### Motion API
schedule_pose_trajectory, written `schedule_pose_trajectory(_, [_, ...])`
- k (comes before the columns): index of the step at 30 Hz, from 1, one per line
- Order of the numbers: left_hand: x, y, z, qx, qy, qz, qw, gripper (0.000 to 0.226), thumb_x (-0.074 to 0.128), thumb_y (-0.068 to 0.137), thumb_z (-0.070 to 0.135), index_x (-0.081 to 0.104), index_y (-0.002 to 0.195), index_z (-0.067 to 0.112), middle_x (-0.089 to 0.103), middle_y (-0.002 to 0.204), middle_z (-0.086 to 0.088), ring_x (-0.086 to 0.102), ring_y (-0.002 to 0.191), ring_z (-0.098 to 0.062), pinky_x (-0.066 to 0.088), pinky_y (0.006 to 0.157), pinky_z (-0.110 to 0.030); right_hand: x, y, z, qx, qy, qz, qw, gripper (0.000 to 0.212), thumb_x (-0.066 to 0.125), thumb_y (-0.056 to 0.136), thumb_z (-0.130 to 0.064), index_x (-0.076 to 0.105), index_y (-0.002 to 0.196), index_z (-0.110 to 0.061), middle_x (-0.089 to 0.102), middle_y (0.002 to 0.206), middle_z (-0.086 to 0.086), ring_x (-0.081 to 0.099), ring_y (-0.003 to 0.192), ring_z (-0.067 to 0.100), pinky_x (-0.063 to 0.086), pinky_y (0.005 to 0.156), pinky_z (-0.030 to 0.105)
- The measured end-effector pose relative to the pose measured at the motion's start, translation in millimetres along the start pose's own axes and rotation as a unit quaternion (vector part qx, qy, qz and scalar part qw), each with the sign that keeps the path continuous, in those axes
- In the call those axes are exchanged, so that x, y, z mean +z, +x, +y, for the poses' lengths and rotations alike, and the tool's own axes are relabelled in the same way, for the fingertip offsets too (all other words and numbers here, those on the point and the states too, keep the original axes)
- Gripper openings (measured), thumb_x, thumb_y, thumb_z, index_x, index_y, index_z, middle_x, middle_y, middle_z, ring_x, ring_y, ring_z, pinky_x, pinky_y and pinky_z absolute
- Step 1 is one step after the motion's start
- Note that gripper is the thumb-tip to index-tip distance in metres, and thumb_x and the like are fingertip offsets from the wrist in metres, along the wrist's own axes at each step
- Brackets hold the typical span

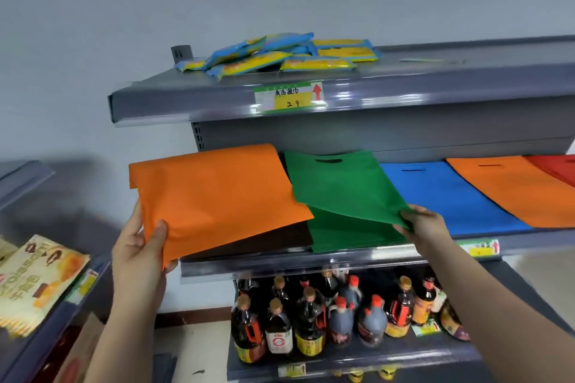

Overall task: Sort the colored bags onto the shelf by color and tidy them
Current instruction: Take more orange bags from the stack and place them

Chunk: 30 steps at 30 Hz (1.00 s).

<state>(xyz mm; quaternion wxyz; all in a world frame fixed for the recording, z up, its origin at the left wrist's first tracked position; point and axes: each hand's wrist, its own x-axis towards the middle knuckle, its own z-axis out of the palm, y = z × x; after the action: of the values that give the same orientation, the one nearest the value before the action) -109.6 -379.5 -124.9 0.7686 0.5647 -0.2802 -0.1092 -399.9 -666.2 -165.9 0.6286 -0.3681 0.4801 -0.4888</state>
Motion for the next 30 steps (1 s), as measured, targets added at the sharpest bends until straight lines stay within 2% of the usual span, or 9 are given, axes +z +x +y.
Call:
schedule_pose_trajectory(5, [-0.4, 1.5, -3.1, -0.007, -0.021, -0.017, 1.000, 0.048, 0.039, 0.099, 0.002, 0.039, 0.144, 0.020, 0.048, 0.081, 0.002, 0.036, 0.036, -0.002, 0.027, 0.033, -0.013, -4.9, 25.4, 3.9, 0.003, -0.206, 0.038, 0.978, 0.032, 0.051, 0.091, 0.009, 0.054, 0.123, 0.008, 0.056, 0.122, 0.021, 0.056, 0.108, 0.039, 0.050, 0.090, 0.042])
schedule_pose_trajectory(8, [8.0, -5.1, -5.1, -0.015, -0.034, -0.022, 0.999, 0.049, 0.038, 0.098, 0.001, 0.040, 0.143, 0.020, 0.051, 0.078, 0.005, 0.034, 0.035, -0.001, 0.021, 0.035, -0.014, -2.7, 30.5, 3.5, -0.057, -0.472, 0.029, 0.879, 0.039, 0.057, 0.088, 0.001, 0.055, 0.127, 0.002, 0.060, 0.119, 0.024, 0.059, 0.104, 0.039, 0.050, 0.086, 0.042])
schedule_pose_trajectory(11, [24.0, -13.0, -5.8, -0.028, -0.048, -0.029, 0.998, 0.050, 0.038, 0.098, 0.001, 0.040, 0.143, 0.022, 0.056, 0.072, 0.011, 0.033, 0.037, -0.003, 0.016, 0.038, -0.020, -3.0, 30.9, -0.9, -0.132, -0.537, 0.013, 0.833, 0.049, 0.057, 0.089, -0.005, 0.045, 0.136, -0.003, 0.052, 0.133, 0.020, 0.051, 0.116, 0.037, 0.044, 0.086, 0.038])
schedule_pose_trajectory(13, [39.2, -19.9, -3.8, -0.036, -0.053, -0.033, 0.997, 0.048, 0.038, 0.098, 0.002, 0.043, 0.140, 0.026, 0.058, 0.075, 0.011, 0.033, 0.038, -0.003, 0.017, 0.037, -0.019, -0.7, 21.2, -7.9, -0.163, -0.433, -0.016, 0.887, 0.039, 0.059, 0.091, -0.012, 0.052, 0.129, -0.003, 0.054, 0.132, 0.016, 0.055, 0.109, 0.030, 0.043, 0.088, 0.034])
schedule_pose_trajectory(15, [58.2, -27.4, -2.9, -0.045, -0.058, -0.036, 0.997, 0.045, 0.039, 0.098, 0.002, 0.051, 0.130, 0.033, 0.061, 0.081, 0.010, 0.034, 0.037, -0.003, 0.014, 0.039, -0.021, 1.6, 0.0, -22.7, -0.071, -0.244, -0.107, 0.961, 0.024, 0.054, 0.095, -0.024, 0.058, 0.112, -0.006, 0.061, 0.120, 0.015, 0.061, 0.088, 0.022, 0.048, 0.075, 0.029])
schedule_pose_trajectory(20, [117.3, -52.6, -10.5, -0.052, -0.053, -0.085, 0.994, 0.048, 0.039, 0.098, 0.002, 0.049, 0.131, 0.036, 0.061, 0.079, 0.010, 0.034, 0.040, -0.004, 0.019, 0.036, -0.017, -31.5, -39.0, -66.9, 0.074, -0.115, -0.343, 0.929, 0.043, 0.045, 0.088, -0.046, 0.061, 0.104, -0.010, 0.070, 0.088, 0.006, 0.069, 0.067, 0.016, 0.052, 0.053, 0.023])
schedule_pose_trajectory(24, [179.3, -81.3, -19.0, -0.053, -0.028, -0.124, 0.990, 0.048, 0.041, 0.099, 0.006, 0.046, 0.133, 0.039, 0.065, 0.078, 0.013, 0.047, 0.046, -0.004, 0.032, 0.039, -0.015, -82.3, -31.7, -80.6, 0.039, -0.152, -0.270, 0.950, 0.007, 0.059, 0.089, -0.010, 0.056, 0.096, -0.011, 0.064, 0.081, 0.003, 0.065, 0.050, 0.010, 0.051, 0.046, 0.017])
schedule_pose_trajectory(27, [229.6, -104.4, -30.9, -0.067, -0.013, -0.159, 0.985, 0.048, 0.043, 0.099, 0.008, 0.048, 0.127, 0.047, 0.070, 0.101, 0.017, 0.068, 0.085, -0.010, 0.053, 0.065, -0.029, -124.8, -20.0, -86.0, -0.001, -0.186, -0.194, 0.963, 0.009, 0.059, 0.091, -0.008, 0.055, 0.089, -0.016, 0.062, 0.084, 0.000, 0.061, 0.048, 0.009, 0.048, 0.044, 0.016])
schedule_pose_trajectory(30, [283.8, -131.2, -38.9, -0.054, -0.005, -0.189, 0.980, 0.050, 0.045, 0.097, 0.006, 0.049, 0.121, 0.050, 0.066, 0.116, 0.015, 0.062, 0.109, -0.014, 0.051, 0.089, -0.039, -166.4, -4.3, -92.4, -0.080, -0.227, -0.127, 0.962, 0.019, 0.058, 0.092, -0.006, 0.055, 0.080, -0.020, 0.064, 0.081, 0.004, 0.057, 0.058, 0.015, 0.048, 0.049, 0.023])
